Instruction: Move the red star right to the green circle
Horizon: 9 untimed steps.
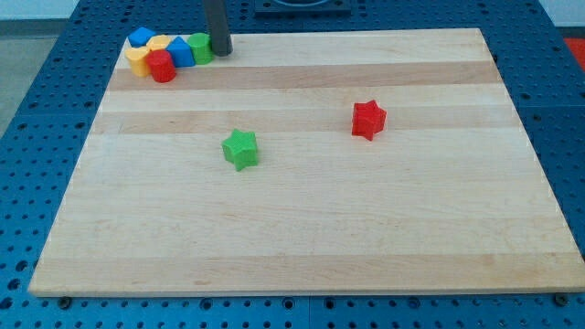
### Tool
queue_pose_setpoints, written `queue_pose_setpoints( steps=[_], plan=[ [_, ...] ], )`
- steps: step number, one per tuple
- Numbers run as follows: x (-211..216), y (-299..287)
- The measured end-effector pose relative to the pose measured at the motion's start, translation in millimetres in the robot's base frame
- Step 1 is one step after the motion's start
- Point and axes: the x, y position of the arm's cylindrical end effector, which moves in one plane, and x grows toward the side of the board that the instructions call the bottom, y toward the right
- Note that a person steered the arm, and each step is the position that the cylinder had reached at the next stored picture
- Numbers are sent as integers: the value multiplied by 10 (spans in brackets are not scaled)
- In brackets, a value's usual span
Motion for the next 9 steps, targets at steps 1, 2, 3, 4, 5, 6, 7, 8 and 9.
queue_pose_setpoints(
  steps=[1, 2, 3, 4, 5, 6, 7, 8, 9],
  plan=[
    [0, -132],
    [45, 157],
    [187, 1027],
    [308, 1896],
    [658, 2817],
    [1276, 3388],
    [1639, 3158],
    [1764, 2662],
    [1763, 2177]
  ],
)
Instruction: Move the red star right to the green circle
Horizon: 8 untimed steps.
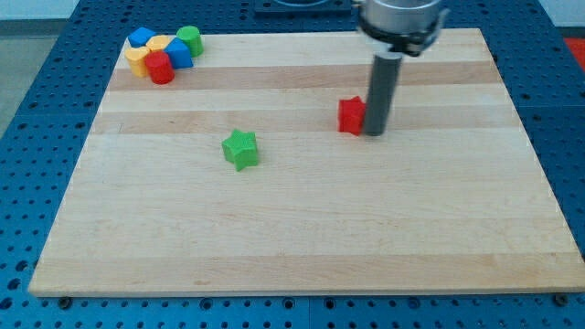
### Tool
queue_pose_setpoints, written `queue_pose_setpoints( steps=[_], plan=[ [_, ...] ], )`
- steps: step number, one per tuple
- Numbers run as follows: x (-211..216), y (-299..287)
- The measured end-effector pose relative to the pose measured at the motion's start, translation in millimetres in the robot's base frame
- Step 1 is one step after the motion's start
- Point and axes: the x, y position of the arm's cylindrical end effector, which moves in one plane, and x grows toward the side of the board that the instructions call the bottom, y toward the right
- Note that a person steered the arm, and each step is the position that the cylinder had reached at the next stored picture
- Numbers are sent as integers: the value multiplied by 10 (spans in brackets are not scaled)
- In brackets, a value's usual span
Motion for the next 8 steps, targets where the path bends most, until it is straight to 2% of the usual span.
queue_pose_setpoints(
  steps=[2, 3, 4, 5, 6, 8],
  plan=[
    [-50, -322],
    [-110, -111],
    [-314, -171],
    [-389, -571],
    [-423, -640],
    [-598, -421]
  ],
)
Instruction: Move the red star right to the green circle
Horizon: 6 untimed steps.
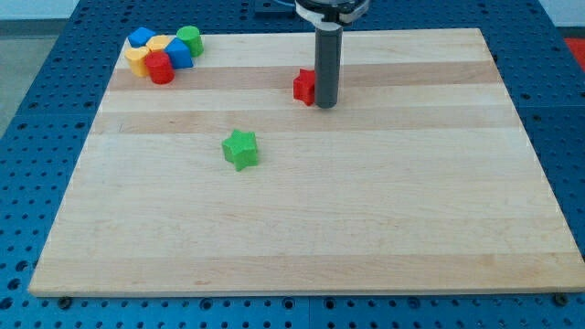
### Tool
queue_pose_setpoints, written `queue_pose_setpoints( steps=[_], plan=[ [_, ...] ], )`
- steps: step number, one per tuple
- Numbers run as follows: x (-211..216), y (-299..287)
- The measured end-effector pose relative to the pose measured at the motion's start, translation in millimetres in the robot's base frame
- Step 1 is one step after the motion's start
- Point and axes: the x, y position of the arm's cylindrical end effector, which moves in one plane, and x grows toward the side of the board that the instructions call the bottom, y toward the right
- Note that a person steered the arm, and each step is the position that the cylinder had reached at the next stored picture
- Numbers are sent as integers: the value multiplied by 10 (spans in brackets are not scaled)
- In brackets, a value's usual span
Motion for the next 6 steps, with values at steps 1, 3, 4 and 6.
queue_pose_setpoints(
  steps=[1, 3, 4, 6],
  plan=[
    [-217, -166],
    [-785, -372],
    [-986, -515],
    [-599, -62]
  ],
)
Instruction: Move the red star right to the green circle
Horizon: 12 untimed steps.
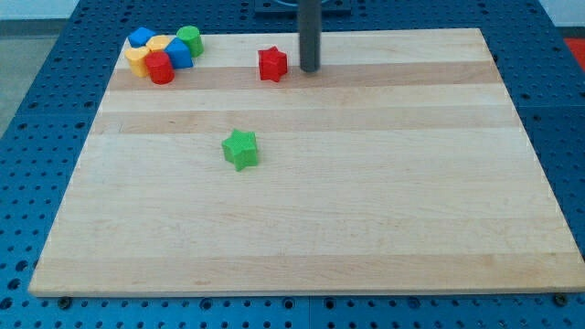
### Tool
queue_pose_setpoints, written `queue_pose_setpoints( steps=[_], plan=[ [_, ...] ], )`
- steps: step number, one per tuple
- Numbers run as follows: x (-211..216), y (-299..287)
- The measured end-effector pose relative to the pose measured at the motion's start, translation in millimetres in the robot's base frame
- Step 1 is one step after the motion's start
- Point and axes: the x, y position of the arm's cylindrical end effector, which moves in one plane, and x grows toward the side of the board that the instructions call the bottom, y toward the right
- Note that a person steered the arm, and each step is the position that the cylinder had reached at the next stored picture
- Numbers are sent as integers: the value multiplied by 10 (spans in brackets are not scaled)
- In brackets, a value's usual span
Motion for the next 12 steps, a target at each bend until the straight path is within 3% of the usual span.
queue_pose_setpoints(
  steps=[10, 11, 12],
  plan=[
    [-277, -1636],
    [-68, -1239],
    [494, -492]
  ],
)
